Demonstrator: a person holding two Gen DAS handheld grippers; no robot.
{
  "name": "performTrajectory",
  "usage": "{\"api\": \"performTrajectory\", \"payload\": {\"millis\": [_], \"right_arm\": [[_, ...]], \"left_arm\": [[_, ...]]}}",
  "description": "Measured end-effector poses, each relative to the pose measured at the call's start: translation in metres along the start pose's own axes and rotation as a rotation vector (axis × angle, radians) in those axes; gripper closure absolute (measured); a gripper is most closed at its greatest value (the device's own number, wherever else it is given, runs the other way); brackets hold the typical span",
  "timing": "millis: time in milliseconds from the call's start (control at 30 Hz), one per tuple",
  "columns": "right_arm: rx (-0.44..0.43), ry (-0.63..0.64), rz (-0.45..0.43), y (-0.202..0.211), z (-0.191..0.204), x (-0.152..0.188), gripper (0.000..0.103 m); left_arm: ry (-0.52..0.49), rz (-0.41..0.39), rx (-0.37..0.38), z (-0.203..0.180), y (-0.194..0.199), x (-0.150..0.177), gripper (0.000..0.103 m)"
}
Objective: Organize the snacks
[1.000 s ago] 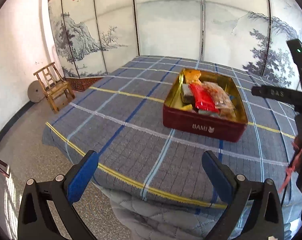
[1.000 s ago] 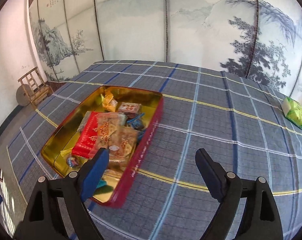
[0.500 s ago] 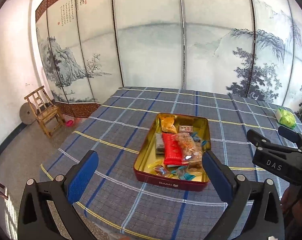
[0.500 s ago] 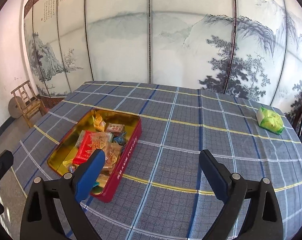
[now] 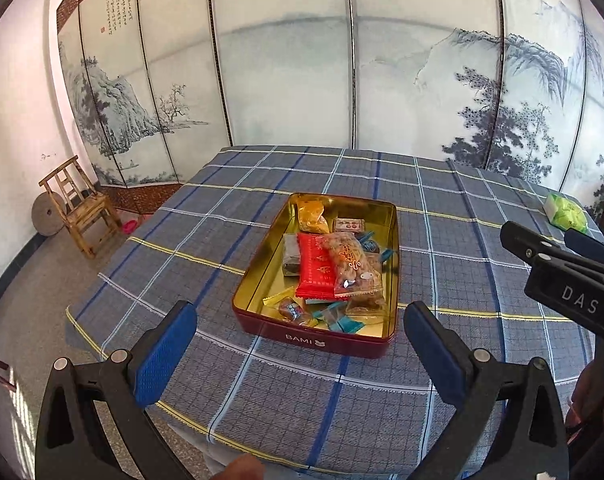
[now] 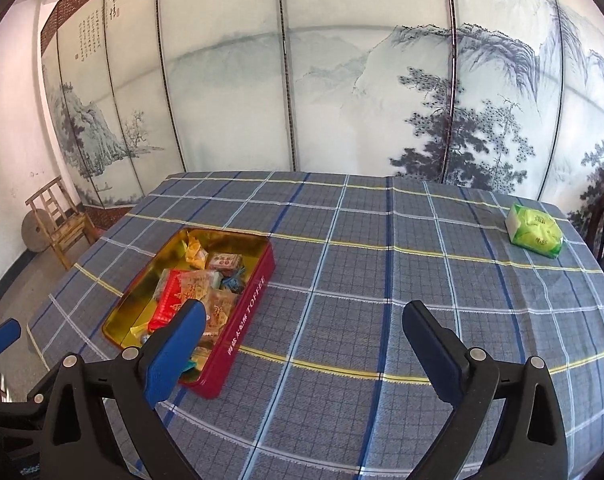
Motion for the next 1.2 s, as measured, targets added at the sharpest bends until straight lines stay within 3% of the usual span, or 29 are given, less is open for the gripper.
{"api": "performTrajectory", "payload": {"millis": [467, 600, 833, 1200], "right_arm": [[-0.020, 0.028, 0.011, -0.005, 0.006, 0.002, 0.004], [-0.024, 0.042, 0.016, -0.007, 0.011, 0.004, 0.005], [-0.027, 0.046, 0.027, -0.009, 0.014, 0.007, 0.004], [-0.026, 0.042, 0.035, -0.011, 0.013, 0.010, 0.004]], "left_arm": [[0.045, 0.065, 0.004, 0.005, -0.019, 0.012, 0.000], [0.059, 0.069, -0.032, 0.010, -0.022, 0.012, 0.000], [0.068, 0.091, 0.016, 0.011, -0.027, 0.016, 0.000], [0.074, 0.080, 0.023, 0.012, -0.025, 0.019, 0.000]]}}
Point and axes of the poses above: each gripper's, at about its wrist camera, not at the fingertips, and y roughly against the way its jaws point, z to its left, x to its underside, the point moved 1 cm from there along -y, roughly the way its jaws point, and after that the axes turned 7 degrees about -z, right-handed, at the moved point
